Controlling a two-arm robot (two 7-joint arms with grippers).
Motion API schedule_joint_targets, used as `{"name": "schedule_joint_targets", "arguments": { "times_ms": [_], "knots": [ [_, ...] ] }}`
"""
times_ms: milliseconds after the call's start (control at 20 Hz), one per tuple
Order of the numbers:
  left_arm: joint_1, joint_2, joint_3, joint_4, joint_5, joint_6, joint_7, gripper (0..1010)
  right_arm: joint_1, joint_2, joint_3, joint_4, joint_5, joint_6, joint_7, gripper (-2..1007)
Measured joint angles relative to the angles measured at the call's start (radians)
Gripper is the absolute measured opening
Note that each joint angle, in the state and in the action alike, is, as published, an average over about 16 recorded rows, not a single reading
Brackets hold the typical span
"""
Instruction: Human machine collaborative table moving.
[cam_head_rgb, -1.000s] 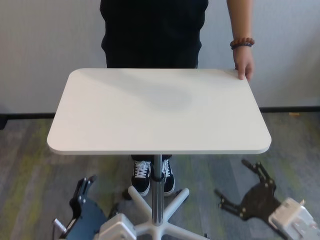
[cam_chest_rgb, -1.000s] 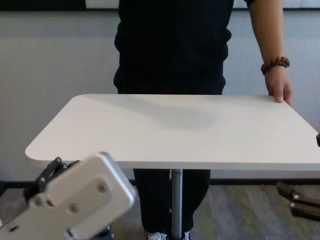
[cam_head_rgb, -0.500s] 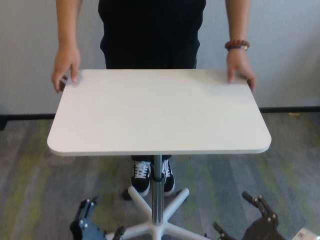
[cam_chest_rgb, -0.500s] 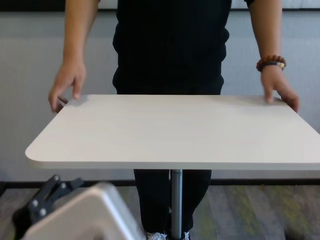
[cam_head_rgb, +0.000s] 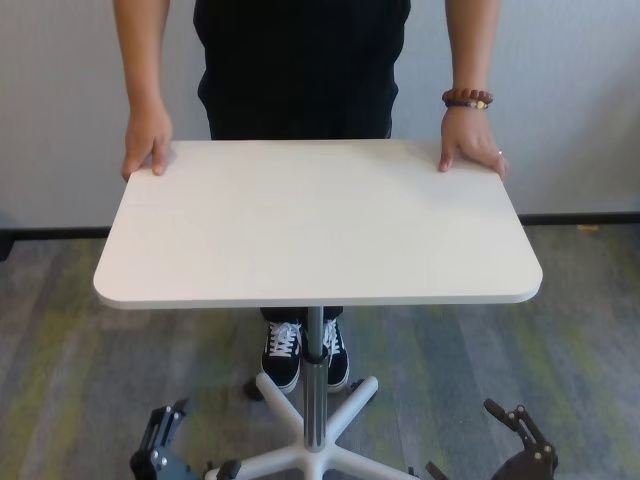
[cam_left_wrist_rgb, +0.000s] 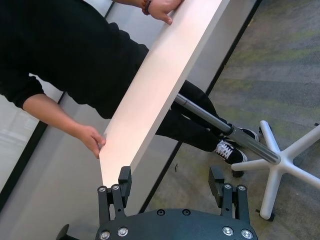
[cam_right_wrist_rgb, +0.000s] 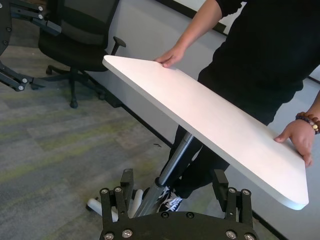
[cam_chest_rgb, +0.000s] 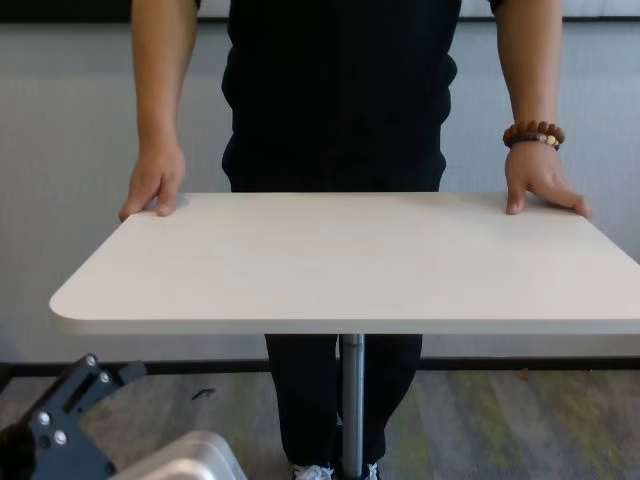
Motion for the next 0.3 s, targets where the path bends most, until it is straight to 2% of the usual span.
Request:
{"name": "schedule_joint_targets", "arguments": {
  "times_ms": [300],
  "knots": [
    [-0.001, 0.001, 0.001, 0.001, 0.009, 0.001, 0.001, 1000, 0.001, 0.000, 0.000, 0.000, -0.007, 0.002, 0.001, 1001]
  ]
}}
